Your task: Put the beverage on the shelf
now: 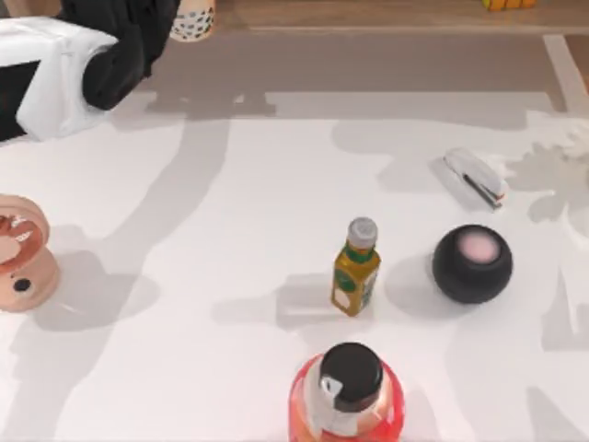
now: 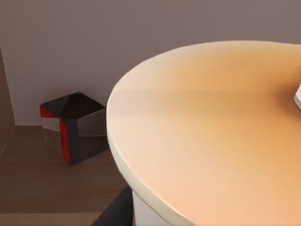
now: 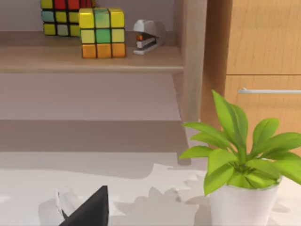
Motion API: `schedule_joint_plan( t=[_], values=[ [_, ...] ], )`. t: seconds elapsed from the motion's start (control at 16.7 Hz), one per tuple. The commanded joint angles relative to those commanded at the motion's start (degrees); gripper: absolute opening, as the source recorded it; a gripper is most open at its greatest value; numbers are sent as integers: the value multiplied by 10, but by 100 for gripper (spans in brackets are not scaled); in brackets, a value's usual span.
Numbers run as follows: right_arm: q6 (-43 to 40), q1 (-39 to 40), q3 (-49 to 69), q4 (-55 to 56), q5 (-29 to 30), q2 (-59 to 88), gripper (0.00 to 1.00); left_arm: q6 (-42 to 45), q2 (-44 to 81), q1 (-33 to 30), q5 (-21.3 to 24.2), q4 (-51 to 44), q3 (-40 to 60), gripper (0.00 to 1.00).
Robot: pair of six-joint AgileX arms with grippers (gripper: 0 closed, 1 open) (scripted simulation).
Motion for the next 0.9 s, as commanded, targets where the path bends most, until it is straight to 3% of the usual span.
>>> schedule_joint_plan(
  t=[0.42,0.9],
  values=[
    [0,0,0,0,0,0,100,5,23,37,10,-108,106,0],
    [0,0,0,0,0,0,100,7,27,37,13,-123,125,0]
  ],
)
